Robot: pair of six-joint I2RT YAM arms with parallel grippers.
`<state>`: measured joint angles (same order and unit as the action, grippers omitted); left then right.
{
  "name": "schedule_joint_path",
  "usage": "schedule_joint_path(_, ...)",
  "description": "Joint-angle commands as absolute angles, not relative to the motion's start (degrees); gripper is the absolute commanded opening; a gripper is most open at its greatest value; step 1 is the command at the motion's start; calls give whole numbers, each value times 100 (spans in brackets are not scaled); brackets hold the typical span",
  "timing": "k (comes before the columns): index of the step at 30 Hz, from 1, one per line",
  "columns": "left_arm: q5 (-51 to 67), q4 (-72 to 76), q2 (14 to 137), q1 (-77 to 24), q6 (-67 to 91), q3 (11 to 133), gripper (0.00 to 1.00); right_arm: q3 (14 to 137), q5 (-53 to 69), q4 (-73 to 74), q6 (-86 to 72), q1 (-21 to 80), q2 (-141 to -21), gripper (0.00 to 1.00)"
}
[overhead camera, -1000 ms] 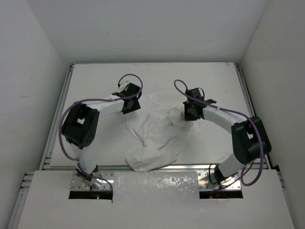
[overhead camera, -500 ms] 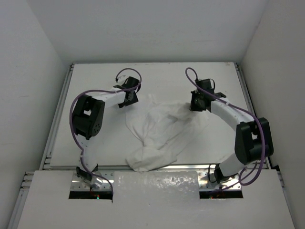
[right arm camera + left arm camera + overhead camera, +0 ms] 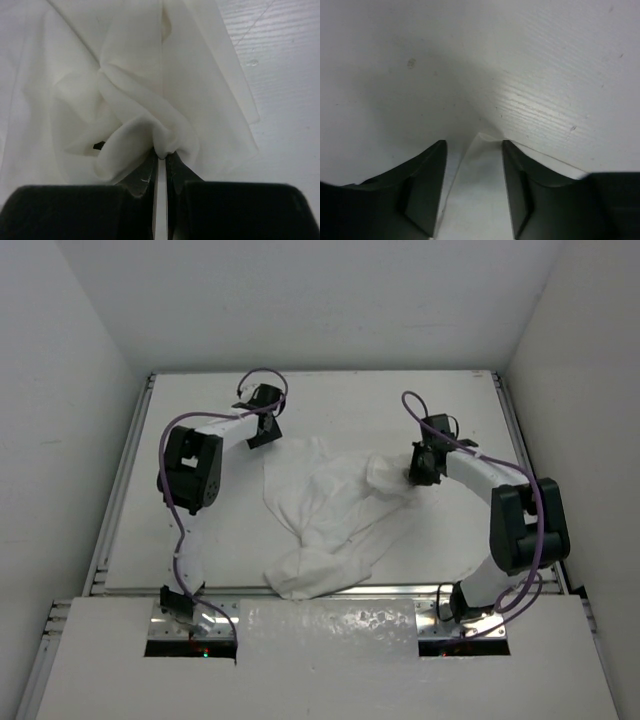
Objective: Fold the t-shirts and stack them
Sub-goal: Flatten out the tshirt
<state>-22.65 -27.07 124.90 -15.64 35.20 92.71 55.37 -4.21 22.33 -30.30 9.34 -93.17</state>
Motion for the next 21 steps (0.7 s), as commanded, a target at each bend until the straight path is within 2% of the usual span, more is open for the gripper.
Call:
schedule_joint_path(1,-1759,-2673,12735,-1564,3296,9414,43,5450,-247,1978,-3155,923,-9053,6)
schedule_joint_path(2,-1549,-2446,12727,-1564,3261,9248,33,5414,-176,1969,-3181,862,-9035,6)
schedule_joint_path(3,-1399,-2304,12700,-1556,3226,9142,30,5336,-132,1943,-3208,835,-8983,8)
schedule_joint_path(4,-1258,-2198,12700,-1547,3199,9062,14,5318,-175,1977,-3243,800,-8956,14)
schedule_joint_path(6,-829,-1917,12726,-1547,3085,8956,0,5230,-359,2065,-3330,774,-8808,21)
schedule_joint_path(8,-843,-1924,12727,-1547,3085,8965,0,5098,-527,2250,-3453,616,-8649,35)
schedule_joint_path(10,-922,-1794,12438,-1538,3102,8729,0,4800,-1236,2285,-3559,650,-8211,40)
schedule_joint_path(11,-1019,-1619,12106,-1538,3120,8406,0,4625,-1370,2224,-3299,790,-8018,51)
schedule_joint_path(13,-1046,-1407,11805,-1538,3085,8096,0,4526,-700,1438,-2762,1463,-7587,54)
schedule_joint_path(15,-985,-1310,11559,-1538,3059,7946,0,5041,-335,1379,-2157,1958,-7794,57)
schedule_joint_path(17,-810,-1327,11514,-1538,3041,7980,0,5404,-1070,1722,-1943,2574,-8243,58)
schedule_joint_path(21,-598,-1257,11382,-1547,2953,7946,0,5457,-1379,1380,-1803,2943,-8384,59)
